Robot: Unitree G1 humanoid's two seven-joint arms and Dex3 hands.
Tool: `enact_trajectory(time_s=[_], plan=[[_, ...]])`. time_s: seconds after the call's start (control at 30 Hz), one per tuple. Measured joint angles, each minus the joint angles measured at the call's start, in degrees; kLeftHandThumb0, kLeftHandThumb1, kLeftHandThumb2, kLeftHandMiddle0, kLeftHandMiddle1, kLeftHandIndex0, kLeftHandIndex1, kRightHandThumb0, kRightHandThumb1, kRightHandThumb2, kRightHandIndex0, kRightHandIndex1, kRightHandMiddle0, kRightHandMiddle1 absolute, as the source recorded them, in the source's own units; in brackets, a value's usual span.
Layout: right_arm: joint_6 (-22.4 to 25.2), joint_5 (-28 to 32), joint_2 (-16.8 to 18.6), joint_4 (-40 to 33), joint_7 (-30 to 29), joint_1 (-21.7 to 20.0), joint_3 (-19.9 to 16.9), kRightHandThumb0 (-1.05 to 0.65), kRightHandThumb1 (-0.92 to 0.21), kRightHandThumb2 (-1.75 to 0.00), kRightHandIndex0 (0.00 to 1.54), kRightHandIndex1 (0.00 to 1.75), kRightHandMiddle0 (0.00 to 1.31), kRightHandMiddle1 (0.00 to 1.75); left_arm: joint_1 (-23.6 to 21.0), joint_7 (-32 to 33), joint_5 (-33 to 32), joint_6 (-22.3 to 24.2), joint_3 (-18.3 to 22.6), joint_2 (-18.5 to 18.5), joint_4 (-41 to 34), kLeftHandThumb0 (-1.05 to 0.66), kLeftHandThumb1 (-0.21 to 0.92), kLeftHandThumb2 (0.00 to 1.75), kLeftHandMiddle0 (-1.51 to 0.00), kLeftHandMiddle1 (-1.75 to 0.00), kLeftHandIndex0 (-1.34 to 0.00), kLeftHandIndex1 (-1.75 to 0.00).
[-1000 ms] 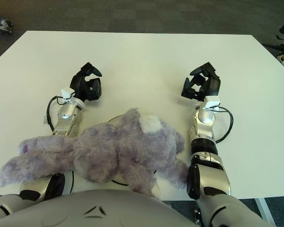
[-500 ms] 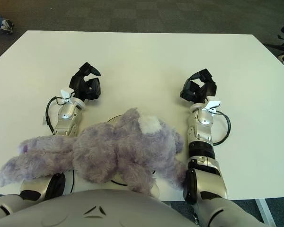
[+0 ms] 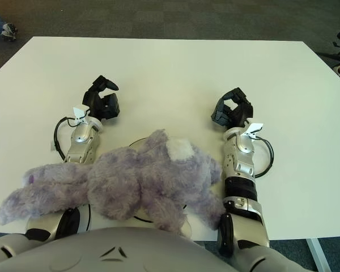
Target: Put the doll into the plate.
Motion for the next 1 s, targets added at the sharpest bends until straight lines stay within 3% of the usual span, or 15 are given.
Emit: enact_trajectory(time_s=[0.4,1.0], plan=[[8.84,0.59,0.29,-9.37,0.45,3.79,1.33,-0.50,-0.27,-1.38,1.27,1.75,0.66,1.75,-0.07,2.68,0.54,0.00,0.04,-0.29,0.23,-0.47,0.36,1.27,-1.24,-1.75,-0.58,-1.75],[15.24,0.20,0.18,-15.15,0.85,5.74,2.78,-0.50,-0.29,-1.36,1.26,1.75,0.64,1.75,-0.22,3.05,0.66,-0.11,-0.06,-0.28,0.59,-0.47,0.35,1.27,-1.24,-1.75,-0.59,-1.75]])
